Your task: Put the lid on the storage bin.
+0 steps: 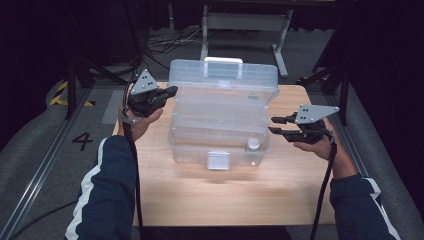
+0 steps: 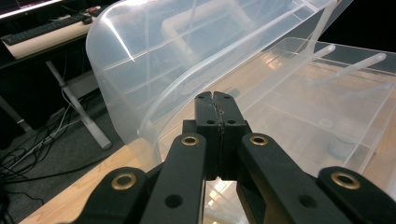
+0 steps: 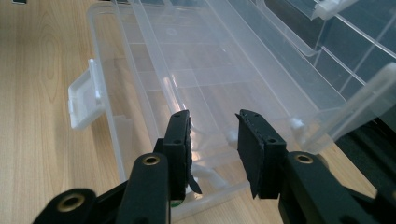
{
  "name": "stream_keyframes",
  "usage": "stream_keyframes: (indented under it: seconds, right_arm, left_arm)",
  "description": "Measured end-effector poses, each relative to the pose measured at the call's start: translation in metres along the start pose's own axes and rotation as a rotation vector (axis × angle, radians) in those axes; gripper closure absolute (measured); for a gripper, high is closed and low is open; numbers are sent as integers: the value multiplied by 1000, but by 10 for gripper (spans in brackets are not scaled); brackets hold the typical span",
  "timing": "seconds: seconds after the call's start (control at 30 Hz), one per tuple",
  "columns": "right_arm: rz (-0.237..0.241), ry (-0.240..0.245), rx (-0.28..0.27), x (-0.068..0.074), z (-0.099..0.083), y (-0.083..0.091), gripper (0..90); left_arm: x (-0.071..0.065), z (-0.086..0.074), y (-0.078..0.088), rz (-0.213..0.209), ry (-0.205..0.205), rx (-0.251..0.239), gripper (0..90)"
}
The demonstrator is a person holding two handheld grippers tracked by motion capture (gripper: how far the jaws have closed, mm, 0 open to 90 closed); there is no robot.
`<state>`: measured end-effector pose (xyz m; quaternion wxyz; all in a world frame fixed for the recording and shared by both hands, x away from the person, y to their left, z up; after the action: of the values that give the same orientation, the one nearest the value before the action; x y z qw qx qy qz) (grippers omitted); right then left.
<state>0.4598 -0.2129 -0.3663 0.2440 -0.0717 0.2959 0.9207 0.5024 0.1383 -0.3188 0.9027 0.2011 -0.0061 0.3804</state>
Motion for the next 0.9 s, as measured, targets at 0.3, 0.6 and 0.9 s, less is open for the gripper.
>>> stream_keyframes:
  seconds: [0.3, 0.6, 0.9]
  right_arm:
    - [-38, -41, -1, 0, -20, 20, 603]
    - [-71, -98, 30, 2, -50, 28, 559]
    - [-113, -132, 56, 5, -68, 30, 470]
  left_arm:
    - [-5, -6, 0, -16, -6, 5, 900]
    - [-12, -9, 5, -31, -10, -12, 900]
    - [-18, -15, 10, -51, -2, -13, 900]
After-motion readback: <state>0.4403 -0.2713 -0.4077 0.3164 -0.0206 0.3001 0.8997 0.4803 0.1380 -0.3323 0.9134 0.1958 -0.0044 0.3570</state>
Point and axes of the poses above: each handheld gripper's, and its own axes: y roughly backward along the jaws, z roughly out of its top, x roughly to its left, the point moved 8 cm from there along -y, roughly forward along the jaws
